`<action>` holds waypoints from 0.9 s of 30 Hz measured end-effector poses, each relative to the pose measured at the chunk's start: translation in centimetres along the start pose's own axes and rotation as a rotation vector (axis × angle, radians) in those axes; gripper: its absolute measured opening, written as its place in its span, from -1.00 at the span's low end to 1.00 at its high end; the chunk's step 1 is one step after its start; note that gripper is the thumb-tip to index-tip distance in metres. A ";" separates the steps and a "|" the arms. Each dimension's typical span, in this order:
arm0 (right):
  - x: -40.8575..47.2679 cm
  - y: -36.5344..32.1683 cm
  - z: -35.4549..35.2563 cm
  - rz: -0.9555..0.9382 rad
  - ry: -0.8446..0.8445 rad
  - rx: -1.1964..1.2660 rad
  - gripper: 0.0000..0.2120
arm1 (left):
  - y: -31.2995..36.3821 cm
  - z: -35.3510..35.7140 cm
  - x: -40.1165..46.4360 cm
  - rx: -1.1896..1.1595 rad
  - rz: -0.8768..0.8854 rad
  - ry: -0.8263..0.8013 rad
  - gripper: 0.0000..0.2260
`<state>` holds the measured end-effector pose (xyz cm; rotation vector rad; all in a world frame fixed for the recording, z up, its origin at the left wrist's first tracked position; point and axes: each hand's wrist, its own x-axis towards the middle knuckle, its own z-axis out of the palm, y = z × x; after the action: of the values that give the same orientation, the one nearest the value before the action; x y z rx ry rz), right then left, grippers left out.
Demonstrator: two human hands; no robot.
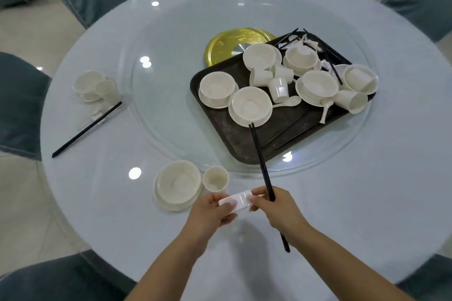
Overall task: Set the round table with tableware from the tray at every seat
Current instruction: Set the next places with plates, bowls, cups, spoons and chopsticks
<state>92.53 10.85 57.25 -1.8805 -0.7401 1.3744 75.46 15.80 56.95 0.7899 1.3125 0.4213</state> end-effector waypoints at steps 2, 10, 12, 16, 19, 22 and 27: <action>-0.6 1.6 1.2 0.002 0.005 -0.072 -0.93 | -1.9 -0.8 -0.3 0.022 -0.042 0.001 -0.89; -2.0 7.3 4.4 0.130 0.041 -0.104 -0.97 | -7.3 -2.2 0.0 0.107 -0.106 0.106 -0.73; -2.0 7.8 4.6 0.170 0.037 -0.089 -0.95 | -7.9 -2.2 0.6 0.116 -0.104 0.135 -0.73; -1.9 8.2 4.8 0.192 0.042 -0.104 -0.94 | -8.3 -2.1 1.7 0.079 -0.090 0.205 -0.77; -2.3 8.7 5.0 0.187 0.017 -0.212 -0.89 | -8.1 -1.9 2.5 0.118 -0.039 0.257 -0.77; -2.6 9.2 5.4 0.184 -0.025 -0.314 -0.87 | -7.5 -1.8 3.2 0.210 0.022 0.272 -0.76; -2.5 8.9 6.5 0.221 -0.063 -0.319 -0.87 | -6.8 -1.8 4.0 0.366 0.110 0.255 -0.74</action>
<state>86.05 4.76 50.22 -2.2308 -0.8429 1.5293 73.61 14.43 49.16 1.1464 1.6146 0.3819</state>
